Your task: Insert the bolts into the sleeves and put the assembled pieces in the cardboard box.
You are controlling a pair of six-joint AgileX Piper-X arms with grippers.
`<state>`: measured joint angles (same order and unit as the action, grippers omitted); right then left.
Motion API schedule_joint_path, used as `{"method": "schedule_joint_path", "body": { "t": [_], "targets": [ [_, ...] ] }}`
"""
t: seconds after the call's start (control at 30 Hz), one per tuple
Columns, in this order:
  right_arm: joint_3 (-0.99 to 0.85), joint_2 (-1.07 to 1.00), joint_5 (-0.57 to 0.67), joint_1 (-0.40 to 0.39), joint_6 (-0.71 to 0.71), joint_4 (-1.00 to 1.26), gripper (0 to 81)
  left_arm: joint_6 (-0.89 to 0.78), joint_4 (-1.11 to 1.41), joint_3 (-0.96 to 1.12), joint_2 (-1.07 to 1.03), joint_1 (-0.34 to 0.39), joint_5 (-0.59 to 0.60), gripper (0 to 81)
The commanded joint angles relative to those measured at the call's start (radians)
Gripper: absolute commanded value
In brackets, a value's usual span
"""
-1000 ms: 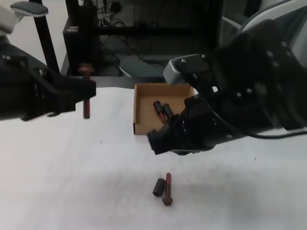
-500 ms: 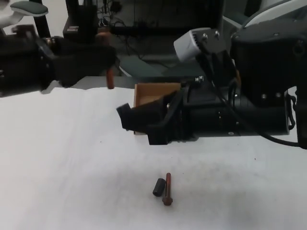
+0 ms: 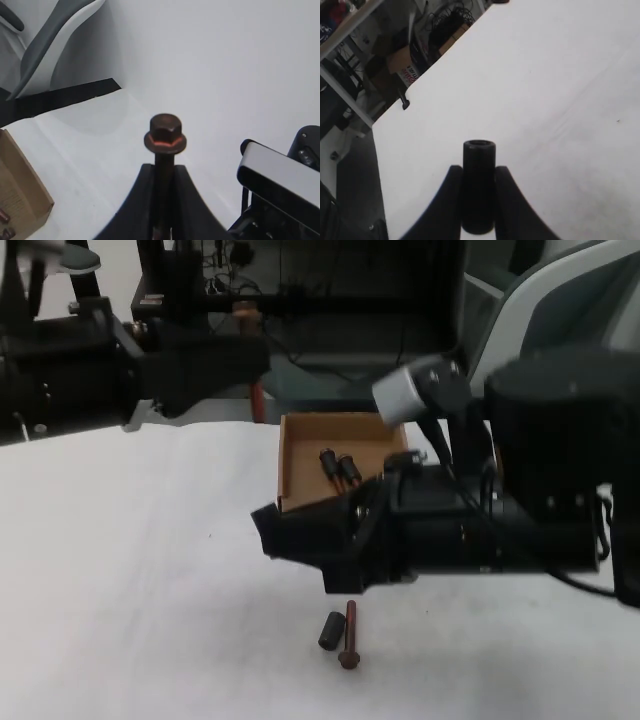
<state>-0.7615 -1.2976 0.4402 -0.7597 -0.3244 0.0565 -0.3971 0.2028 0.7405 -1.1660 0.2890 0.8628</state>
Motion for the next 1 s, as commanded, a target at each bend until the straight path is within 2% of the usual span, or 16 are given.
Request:
{"method": "schedule_joint_path", "body": {
  "t": [0.0, 0.13, 0.23, 0.43, 0.97],
  "targets": [
    [0.029, 0.009, 0.015, 0.001, -0.053, 0.130, 0.4, 0.031, 0.019, 0.012, -0.020, 0.029, 0.020, 1.7],
    [0.037, 0.009, 0.025, 0.024, -0.063, 0.149, 0.4, 0.042, 0.029, 0.009, -0.061, 0.061, -0.005, 1.7],
    [0.037, 0.009, 0.046, 0.055, -0.067, 0.162, 0.4, 0.046, 0.034, 0.009, -0.067, 0.062, -0.059, 1.7],
    [0.037, 0.009, 0.088, 0.107, -0.075, 0.174, 0.4, 0.046, 0.043, 0.009, -0.067, 0.057, -0.058, 1.7],
    [0.037, 0.006, 0.104, 0.111, -0.076, 0.182, 0.4, 0.014, 0.075, 0.013, -0.067, 0.062, -0.078, 1.7]
  ]
}}
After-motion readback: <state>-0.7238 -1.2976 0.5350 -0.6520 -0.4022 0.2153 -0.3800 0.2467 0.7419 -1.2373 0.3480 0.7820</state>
